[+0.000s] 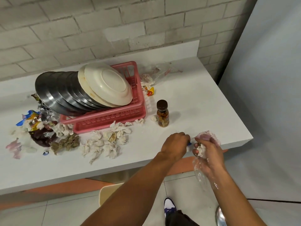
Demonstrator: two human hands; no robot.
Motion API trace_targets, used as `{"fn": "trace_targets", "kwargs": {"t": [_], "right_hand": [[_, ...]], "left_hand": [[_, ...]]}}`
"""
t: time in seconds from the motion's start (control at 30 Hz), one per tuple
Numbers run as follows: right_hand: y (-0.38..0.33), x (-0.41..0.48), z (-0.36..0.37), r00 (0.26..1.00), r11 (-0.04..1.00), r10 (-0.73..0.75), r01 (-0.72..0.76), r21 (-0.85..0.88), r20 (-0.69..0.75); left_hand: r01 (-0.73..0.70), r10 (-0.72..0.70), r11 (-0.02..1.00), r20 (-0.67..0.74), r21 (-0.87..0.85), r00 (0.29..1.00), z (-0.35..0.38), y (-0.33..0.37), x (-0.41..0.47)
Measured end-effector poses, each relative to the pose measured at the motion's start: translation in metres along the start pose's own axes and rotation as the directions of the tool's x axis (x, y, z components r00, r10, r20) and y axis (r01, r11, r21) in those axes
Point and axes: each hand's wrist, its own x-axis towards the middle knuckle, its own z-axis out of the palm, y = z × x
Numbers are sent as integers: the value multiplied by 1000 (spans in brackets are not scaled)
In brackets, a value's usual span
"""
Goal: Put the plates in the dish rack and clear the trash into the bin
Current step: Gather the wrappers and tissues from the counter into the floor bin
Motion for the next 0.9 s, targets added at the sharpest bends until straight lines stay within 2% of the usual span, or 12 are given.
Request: {"fn": "trace_targets", "kwargs": {"t": [0.17, 0.27, 0.4, 0.5, 0.57, 0.63, 0.8, 0.9], "right_hand": [[28, -22, 25, 960, 978, 159, -121, -171, 229], [55, -50, 53, 902, 959, 249, -178, -222, 353], [107, -87, 83, 799, 891, 379, -179, -417, 466], [162, -116, 92, 762, 820, 456, -158, -551, 460], [205, -131, 98, 789, 791, 461, -159, -590, 406], [246, -147, 105, 831, 777, 441, -164, -607, 340], [329, -190, 128, 912, 783, 323, -108, -612, 252], [365, -194, 138, 918, 773, 222, 40, -633, 328]], "left_hand": [[152, -193, 953, -138, -261, 971, -23, -17, -73], [250, -370, 849, -186, -465, 910, -35, -41, -133], [399, -649, 596, -126, -697, 750, -39, -91, -220], [458, -793, 416, -68, -785, 605, -40, -130, -287], [464, -837, 313, -9, -829, 548, -40, -152, -329], [447, -855, 249, 22, -859, 519, -40, -173, -367], [418, -856, 226, 25, -880, 516, -52, -224, -437], [422, -869, 213, 27, -881, 495, -51, -251, -458]]}}
